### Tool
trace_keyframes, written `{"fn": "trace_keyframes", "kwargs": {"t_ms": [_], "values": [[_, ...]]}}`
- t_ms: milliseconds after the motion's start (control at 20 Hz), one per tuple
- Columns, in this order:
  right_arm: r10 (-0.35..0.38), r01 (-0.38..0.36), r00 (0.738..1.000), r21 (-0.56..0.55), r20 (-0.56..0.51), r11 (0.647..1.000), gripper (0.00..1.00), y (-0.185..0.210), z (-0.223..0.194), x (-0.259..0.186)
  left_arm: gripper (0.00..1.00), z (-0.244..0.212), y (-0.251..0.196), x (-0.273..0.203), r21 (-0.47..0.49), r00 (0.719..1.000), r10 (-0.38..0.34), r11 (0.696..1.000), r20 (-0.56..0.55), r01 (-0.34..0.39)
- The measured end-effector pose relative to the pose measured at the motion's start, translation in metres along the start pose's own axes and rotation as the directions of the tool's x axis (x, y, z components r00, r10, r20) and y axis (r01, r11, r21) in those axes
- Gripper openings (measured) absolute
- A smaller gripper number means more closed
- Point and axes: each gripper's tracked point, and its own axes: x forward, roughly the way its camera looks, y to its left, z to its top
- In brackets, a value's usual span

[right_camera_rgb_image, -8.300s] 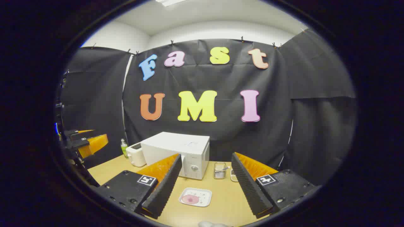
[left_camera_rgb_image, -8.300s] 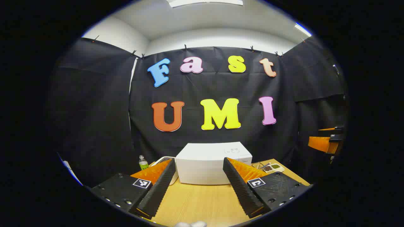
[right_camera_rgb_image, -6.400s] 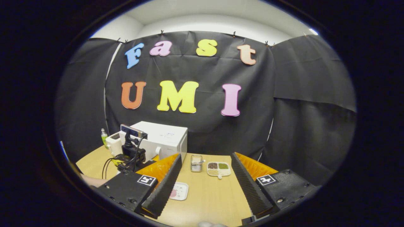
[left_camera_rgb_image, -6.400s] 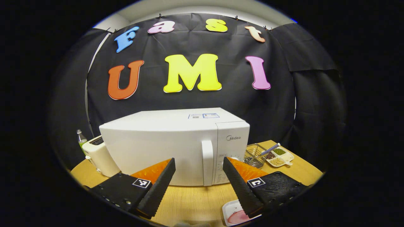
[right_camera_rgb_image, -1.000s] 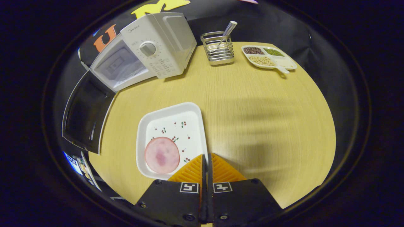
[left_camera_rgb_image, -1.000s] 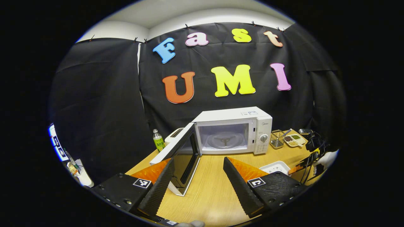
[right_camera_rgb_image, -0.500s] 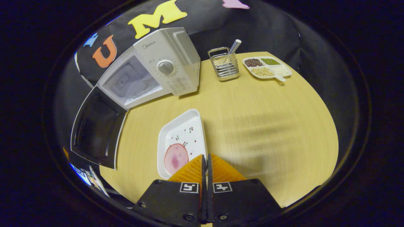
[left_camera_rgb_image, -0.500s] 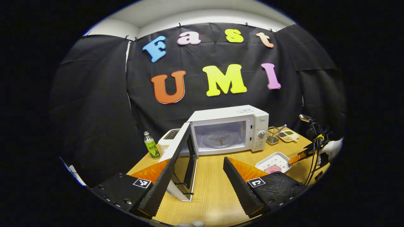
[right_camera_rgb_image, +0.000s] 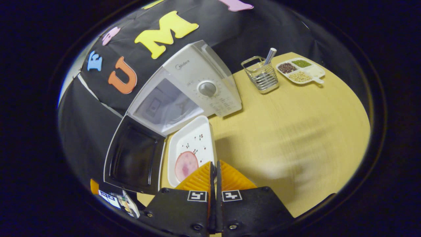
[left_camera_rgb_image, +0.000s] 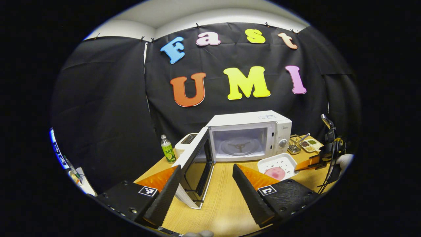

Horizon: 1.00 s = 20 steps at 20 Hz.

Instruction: Open the microwave oven with the left hand, put the food in, and close the microwave oven.

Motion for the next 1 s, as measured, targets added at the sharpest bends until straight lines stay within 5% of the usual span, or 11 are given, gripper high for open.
{"fn": "trace_keyframes", "kwargs": {"t_ms": [250, 550, 1000], "values": [[0.059, -0.074, 0.992, 0.134, 0.111, 0.988, 0.04, 0.047, 0.015, 0.016, 0.95, -0.005, -0.015, 0.002, 0.02, 0.998, -0.069, 0.997, 0.002, 0.069], [-0.003, -0.068, 0.972, 0.291, 0.235, 0.954, 0.04, 0.059, 0.015, 0.05, 0.95, -0.004, -0.01, 0.012, 0.016, 0.99, -0.141, 0.99, 0.017, 0.141], [-0.064, -0.094, 0.923, 0.384, 0.38, 0.918, 0.04, 0.098, 0.024, 0.115, 0.95, -0.021, 0.017, 0.023, 0.0, 0.99, -0.137, 0.991, 0.018, 0.137]]}}
